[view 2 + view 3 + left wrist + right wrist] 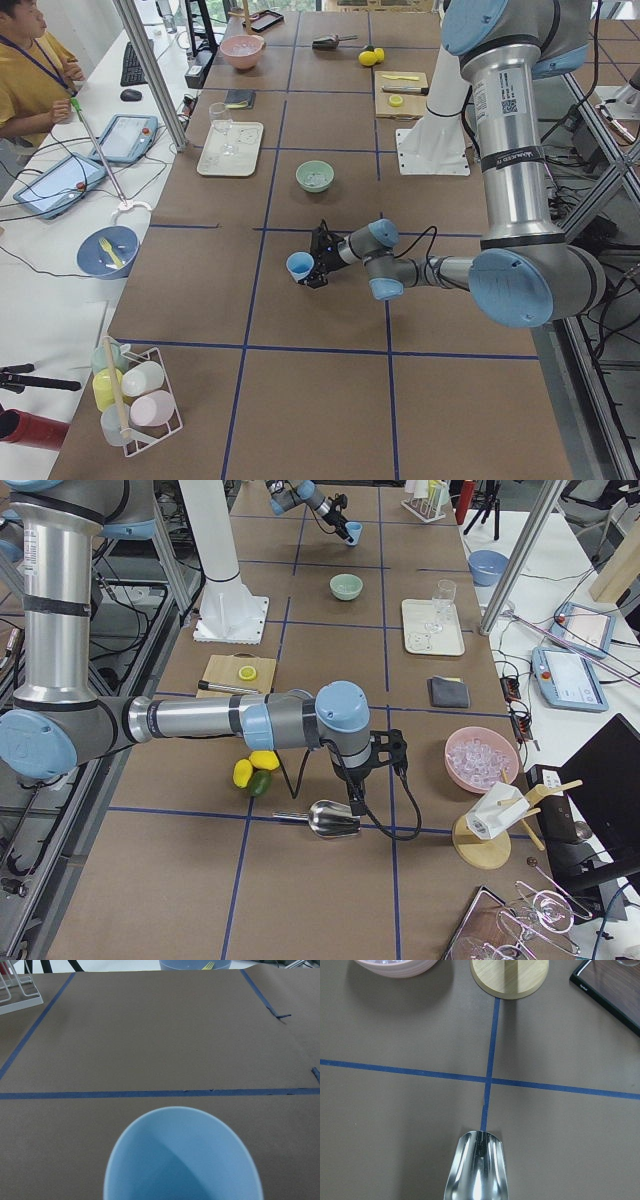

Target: Pour ice into bowl

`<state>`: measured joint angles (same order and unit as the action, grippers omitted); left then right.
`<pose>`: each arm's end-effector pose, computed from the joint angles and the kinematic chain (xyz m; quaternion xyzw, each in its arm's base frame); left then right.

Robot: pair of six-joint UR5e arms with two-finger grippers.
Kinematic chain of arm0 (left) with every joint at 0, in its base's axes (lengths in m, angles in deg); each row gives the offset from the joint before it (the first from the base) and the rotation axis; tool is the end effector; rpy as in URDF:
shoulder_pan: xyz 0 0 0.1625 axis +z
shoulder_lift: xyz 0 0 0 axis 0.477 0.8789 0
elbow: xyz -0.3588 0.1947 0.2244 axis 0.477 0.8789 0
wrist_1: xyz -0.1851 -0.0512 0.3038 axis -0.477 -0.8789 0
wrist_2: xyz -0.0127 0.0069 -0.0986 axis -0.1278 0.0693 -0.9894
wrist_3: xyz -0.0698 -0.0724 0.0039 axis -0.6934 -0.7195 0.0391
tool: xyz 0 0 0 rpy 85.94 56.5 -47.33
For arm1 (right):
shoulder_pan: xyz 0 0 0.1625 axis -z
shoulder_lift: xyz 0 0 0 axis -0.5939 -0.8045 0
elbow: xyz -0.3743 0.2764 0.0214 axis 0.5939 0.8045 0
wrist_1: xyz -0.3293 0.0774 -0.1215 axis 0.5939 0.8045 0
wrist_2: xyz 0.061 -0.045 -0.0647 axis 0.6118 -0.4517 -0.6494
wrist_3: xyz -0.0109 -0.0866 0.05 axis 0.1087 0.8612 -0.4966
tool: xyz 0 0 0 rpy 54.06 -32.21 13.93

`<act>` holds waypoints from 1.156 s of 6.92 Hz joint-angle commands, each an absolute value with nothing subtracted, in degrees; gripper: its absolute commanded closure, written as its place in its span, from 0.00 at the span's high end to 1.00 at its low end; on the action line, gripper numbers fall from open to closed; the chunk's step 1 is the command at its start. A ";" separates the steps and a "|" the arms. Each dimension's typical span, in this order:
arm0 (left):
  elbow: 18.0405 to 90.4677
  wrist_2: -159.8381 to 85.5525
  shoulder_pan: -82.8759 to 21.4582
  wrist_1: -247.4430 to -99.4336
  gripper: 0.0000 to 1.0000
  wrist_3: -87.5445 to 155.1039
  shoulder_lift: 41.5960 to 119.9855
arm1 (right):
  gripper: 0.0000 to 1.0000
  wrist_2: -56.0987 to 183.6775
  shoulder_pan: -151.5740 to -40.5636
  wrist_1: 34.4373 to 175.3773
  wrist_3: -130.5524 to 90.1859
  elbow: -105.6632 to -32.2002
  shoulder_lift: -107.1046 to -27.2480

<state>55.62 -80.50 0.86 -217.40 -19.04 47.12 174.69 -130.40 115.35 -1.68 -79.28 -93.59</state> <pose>0.2225 -0.3152 0.6448 0.3737 0.3519 -0.1446 0.8459 0.0904 -0.3860 0.6390 0.0989 -0.3680 -0.0163 0.9244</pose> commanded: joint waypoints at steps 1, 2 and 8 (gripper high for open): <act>56.53 -80.65 0.19 -218.52 1.00 -18.29 46.26 | 1.00 174.80 -129.17 115.44 -2.44 -81.74 -93.43; 57.49 -80.91 0.01 -218.70 1.00 -14.20 46.08 | 1.00 174.89 -128.81 115.44 -2.54 -82.19 -93.52; 64.27 -117.65 -36.81 -209.01 1.00 29.69 47.38 | 1.00 179.25 -125.56 115.17 -3.07 -88.34 -92.64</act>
<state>64.08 -107.13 -26.02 -214.92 17.95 45.76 176.65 -126.14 115.32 -2.97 -86.91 -92.67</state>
